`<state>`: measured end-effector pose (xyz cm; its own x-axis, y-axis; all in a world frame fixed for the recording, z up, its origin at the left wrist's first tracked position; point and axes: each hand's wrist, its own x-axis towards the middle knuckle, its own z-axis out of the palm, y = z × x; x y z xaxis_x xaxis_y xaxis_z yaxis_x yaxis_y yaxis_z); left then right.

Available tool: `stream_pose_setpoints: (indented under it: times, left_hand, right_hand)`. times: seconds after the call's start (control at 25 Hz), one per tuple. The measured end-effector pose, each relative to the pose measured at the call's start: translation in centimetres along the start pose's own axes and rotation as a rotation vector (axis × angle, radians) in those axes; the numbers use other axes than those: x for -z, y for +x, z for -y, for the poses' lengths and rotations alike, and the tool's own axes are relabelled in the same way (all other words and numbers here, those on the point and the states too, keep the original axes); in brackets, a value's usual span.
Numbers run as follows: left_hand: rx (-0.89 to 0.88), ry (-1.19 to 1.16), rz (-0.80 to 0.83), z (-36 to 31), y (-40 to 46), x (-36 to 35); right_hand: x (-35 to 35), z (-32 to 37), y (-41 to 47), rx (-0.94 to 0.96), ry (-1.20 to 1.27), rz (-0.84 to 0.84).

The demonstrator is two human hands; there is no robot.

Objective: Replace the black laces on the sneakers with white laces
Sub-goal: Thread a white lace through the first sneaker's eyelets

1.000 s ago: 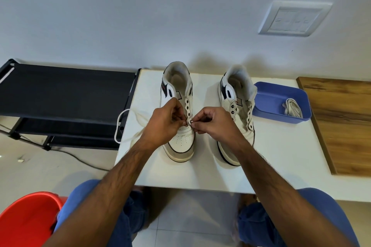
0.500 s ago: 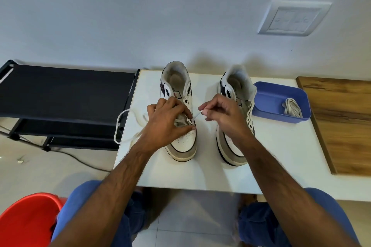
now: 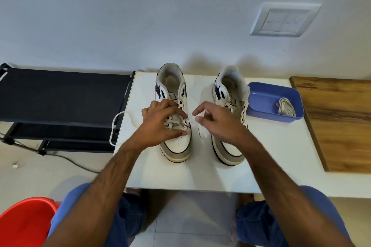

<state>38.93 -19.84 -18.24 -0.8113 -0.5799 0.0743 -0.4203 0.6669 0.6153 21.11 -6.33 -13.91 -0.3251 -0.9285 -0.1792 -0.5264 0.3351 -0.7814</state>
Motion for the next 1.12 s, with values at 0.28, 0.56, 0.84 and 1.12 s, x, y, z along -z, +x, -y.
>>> stream_pose_setpoints:
  times: [0.28, 0.56, 0.84, 1.12]
  left_hand:
    - [-0.009, -0.034, 0.023, 0.4, 0.2, 0.2]
    - [0.000, -0.027, 0.027, 0.4, 0.3, 0.1]
    - [-0.001, -0.034, 0.025, 0.6, 0.3, 0.1]
    - [-0.026, -0.015, 0.013, 0.5, 0.3, 0.0]
  right_hand:
    - [-3.4, -0.5, 0.9, -0.003, -0.011, -0.138]
    - [0.2, -0.7, 0.1, 0.256, 0.899, -0.256]
    - [-0.1, 0.1, 0.3, -0.177, 0.411, -0.193]
    - [-2.5, -0.3, 0.5, -0.032, -0.021, -0.084]
